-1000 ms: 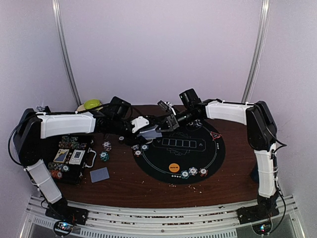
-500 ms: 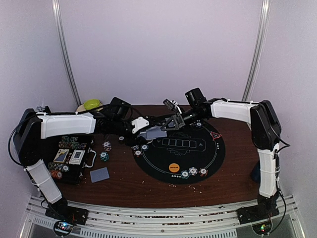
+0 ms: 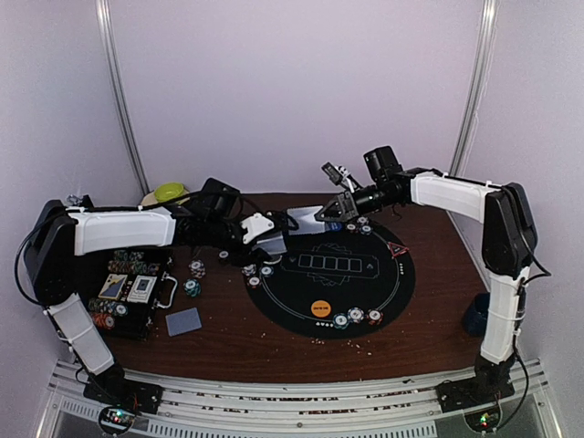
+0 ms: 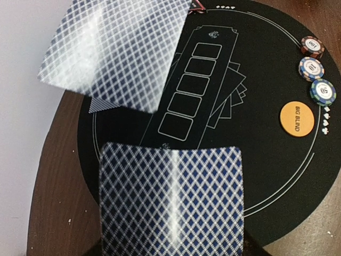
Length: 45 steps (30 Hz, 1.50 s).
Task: Distribute texas hold em gaming equipment
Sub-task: Distribute the poker card in the dealer area.
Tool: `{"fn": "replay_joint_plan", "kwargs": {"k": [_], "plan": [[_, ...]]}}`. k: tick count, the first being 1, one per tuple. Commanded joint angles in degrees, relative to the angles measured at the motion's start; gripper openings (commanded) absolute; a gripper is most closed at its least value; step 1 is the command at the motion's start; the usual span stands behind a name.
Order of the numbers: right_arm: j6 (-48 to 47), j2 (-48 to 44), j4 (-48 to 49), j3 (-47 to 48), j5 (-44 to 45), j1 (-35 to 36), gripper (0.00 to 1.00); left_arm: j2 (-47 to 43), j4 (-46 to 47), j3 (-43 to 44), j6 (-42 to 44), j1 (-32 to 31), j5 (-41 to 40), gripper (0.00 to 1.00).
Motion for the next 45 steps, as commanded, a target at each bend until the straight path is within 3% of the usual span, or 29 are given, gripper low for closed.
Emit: {"fn": "replay_joint_plan", "kwargs": {"k": [1,5,22,31,36,45], "plan": [[0.03,-0.52,1.0,-1.19,9.33,-0.46,0.0,-3.02,4.06,-0.55,-0.41,0.9,-1.45,0.03],[-0.36,2.53,0.26,-0.1,11.72,0.13,0.0,-3.73,4.27,-0.7,-0.49,0.86,-1.89,0.03],[-17.11,19.88,-25.89,16.37,7.18,12.44,0.0,-4.33,4.2,-0.72,-0.43,0.92,-1.74,0.03],[-16.58,24.59,-27.81,21.06,6.34,13.46,0.0,-4.16,4.03,-0.55,-0.54,0.88,-1.35,0.03],[-18.52,28.3,-33.55,26.98,4.28,13.8,0.0,-4.14,4.01,-0.61,-0.49,0.92,-1.19,0.03],[-12.1,28.44,-25.09,25.64,9.37,13.99,0.01,-4.03,3.95,-0.64,-0.43,0.86,-1.09,0.03]]}}
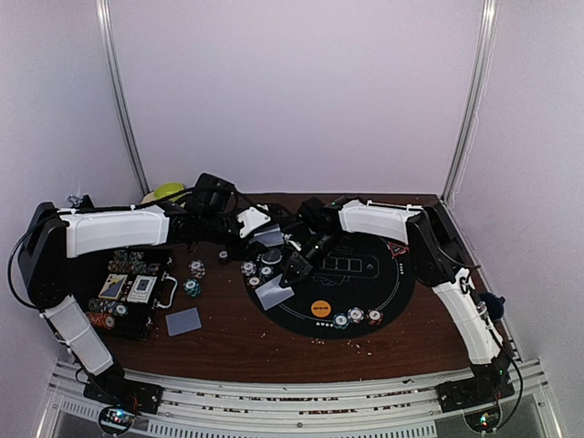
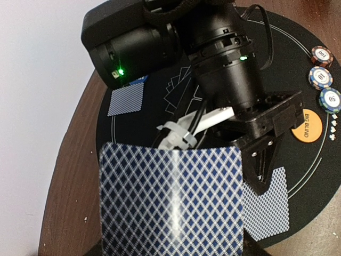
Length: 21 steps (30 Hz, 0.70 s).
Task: Distribute texas hold em gaming equipment
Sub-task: Distribute the poker card in the dealer area.
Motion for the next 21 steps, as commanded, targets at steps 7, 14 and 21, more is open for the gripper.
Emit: {"fn": "replay_joint_plan", "kwargs": {"k": [7,14,21], "plan": [[1.26,3.95,-0.5,4.79,3.49,0.31,0.07,-1.53,2.78,-0.35,-0.32,0.35,0.75,0.03],[1.21,4.35,0.9,4.54,4.36,0.48,0.09,-1.3,2.61,-0.24,-0.22,0.36,0.76,0.03],[-0.56,4.66,-1.27,4.48,3.27,1.04,0.09,-1.15,2.73,-0.18,-0.15,0.42,0.64,0.03]]}}
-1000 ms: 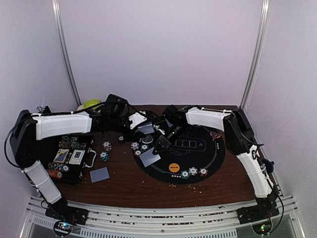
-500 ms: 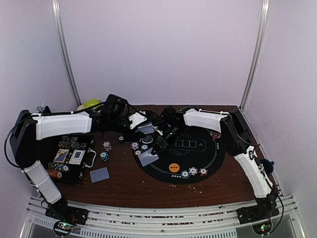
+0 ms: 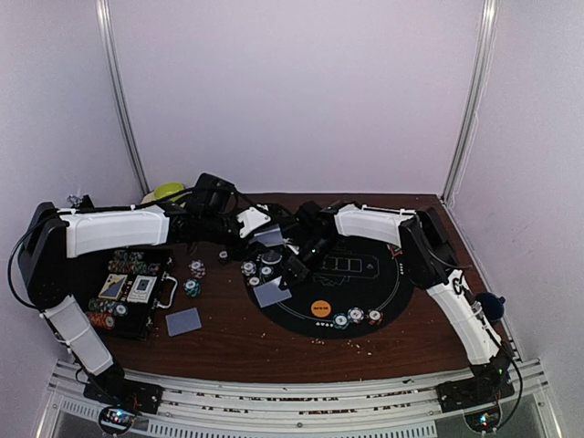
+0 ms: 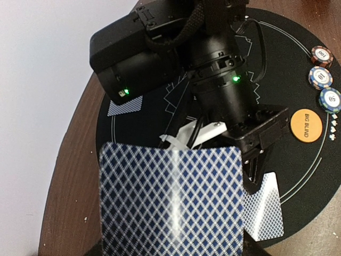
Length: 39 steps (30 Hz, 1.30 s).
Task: Distribute texas hold em gaming equipment
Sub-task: Distribute the poker card in the dealer area.
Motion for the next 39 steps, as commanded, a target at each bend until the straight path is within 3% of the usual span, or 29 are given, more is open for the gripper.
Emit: {"fn": "replay_joint_plan", "kwargs": {"k": [1,13,21,26,39], "plan": [[-0.39,0.63,-1.05,0.4,0.09,1.03,0.09,-1.08,2.72,-0.15,-0.08,0.42,0.64,0.03],[10.12,1.27,7.69,-3.39,3.31,0.36,0.1,-1.22,2.61,-0.22,-0.13,0.38,0.7,0.03],[9.85,1.75,6.82,-3.12,5.09,0.24,0.29,-1.21,2.61,-0.22,-0.14,0.4,0.55,0.03],[8.12,0.21,5.07,-3.01,6.73,0.24,0.31,-1.12,2.61,-0.22,-0.12,0.37,0.52,0.03],[5.94,-7.14,5.22,-6.08,21.48,-0.61,0.42,-1.2,2.53,-0.22,0.0,0.37,0.55,0.03]]}}
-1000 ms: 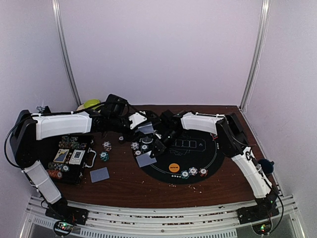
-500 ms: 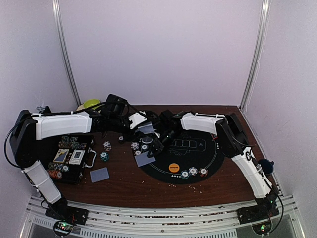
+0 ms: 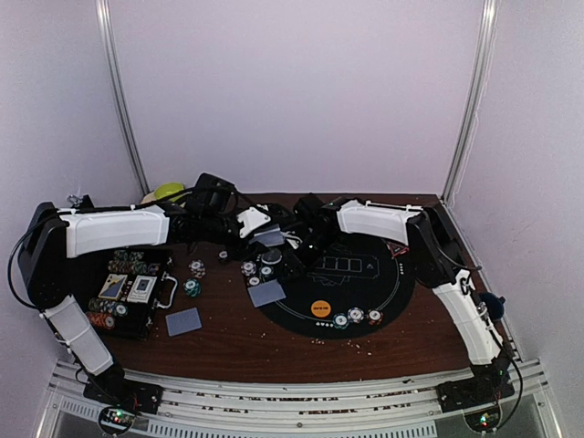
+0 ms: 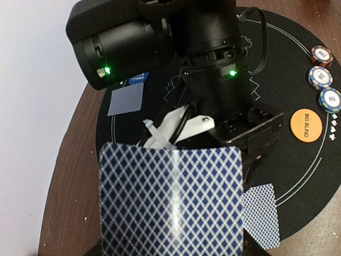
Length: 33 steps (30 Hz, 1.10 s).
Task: Distribute texas hold em gaming equipment
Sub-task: Distribute the poker card in the dealer area, then pick up the poker card from the face-down deck piles.
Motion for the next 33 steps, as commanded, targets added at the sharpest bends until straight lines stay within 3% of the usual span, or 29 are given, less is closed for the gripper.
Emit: {"fn": "replay_joint_plan", "kwargs": {"k": [1,7,20,26,30,33], "plan": [[-1.7,-3.38,-0.02,-2.9,10.68,-1.18,0.43,-1.16,2.56,-0.24,-0.03,0.36,0.54,0.03],[-1.9,-5.54,1.14,-3.55,12.1,-1.16,0.44,-1.37,2.28,-0.02,-0.03,0.37,0.67,0.03],[-5.12,-23.13,10.7,-14.8,20.88,-5.83,0.78,-1.18,1.78,0.5,0.27,-0.16,-0.43,0.04],[-2.46,-28.78,17.33,-20.52,4.58,-8.64,0.78,0.07,0.91,1.37,0.74,-1.35,-1.59,0.04],[-1.2,-26.73,16.86,-20.93,-8.39,-8.57,0.78,0.05,0.6,1.53,0.68,-1.43,-1.55,0.04],[1.32,-25.12,19.04,-21.31,-11.79,-7.69,0.76,0.23,0.18,1.58,0.68,-1.72,-0.79,0.04]]}}
